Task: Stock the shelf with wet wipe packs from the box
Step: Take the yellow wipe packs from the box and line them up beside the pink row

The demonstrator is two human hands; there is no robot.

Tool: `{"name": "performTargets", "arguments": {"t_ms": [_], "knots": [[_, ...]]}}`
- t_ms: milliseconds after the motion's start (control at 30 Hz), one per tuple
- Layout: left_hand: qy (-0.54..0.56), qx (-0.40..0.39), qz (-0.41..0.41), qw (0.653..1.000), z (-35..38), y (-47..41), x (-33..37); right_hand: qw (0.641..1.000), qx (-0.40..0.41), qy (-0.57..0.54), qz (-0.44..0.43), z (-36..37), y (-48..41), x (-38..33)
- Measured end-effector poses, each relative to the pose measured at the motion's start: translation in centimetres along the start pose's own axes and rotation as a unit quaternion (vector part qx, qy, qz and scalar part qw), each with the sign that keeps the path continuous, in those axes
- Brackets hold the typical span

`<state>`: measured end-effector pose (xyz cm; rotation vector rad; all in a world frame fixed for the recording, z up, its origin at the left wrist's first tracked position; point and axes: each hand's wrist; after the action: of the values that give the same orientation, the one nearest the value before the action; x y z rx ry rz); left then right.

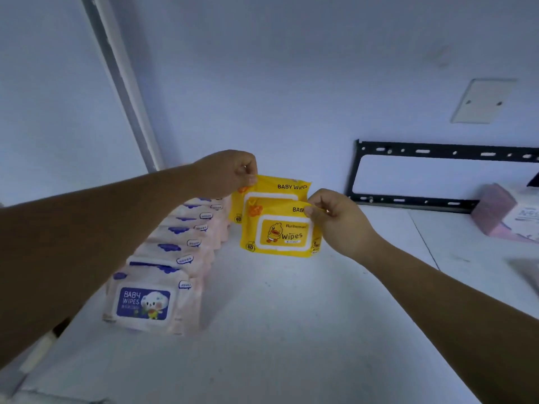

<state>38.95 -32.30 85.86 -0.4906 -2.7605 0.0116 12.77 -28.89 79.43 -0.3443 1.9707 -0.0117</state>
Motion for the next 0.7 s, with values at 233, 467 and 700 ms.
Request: {"name": "performTargets", "arguments": {"t_ms": [233, 467, 700], "knots": [[0.005, -0.001, -0.018, 1.000, 1.5, -3.7, -3.5, 1.000, -0.018, -0.007, 0.015, 2.1, -4.2, 1.6], [0.009, 0.008, -0.001, 1.000, 3.3, -8.3, -7.3, 0.999, 0.005, 0.004, 0.035, 4.1, -8.2, 4.0], [0.028, 0.010, 0.005, 1.000, 5.2, -11.8, -10.4, 0.998, 0.011, -0.011, 0.068, 5.6, -11.3, 6.0]]}}
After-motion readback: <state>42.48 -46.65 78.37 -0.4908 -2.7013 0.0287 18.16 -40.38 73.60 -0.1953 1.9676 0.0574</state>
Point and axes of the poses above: each hand's wrist, its own y-axis away from the middle knuckle, its own z-axis out of the palm, x = y × z, and after that the axes turned 9 degrees about -y, right-handed
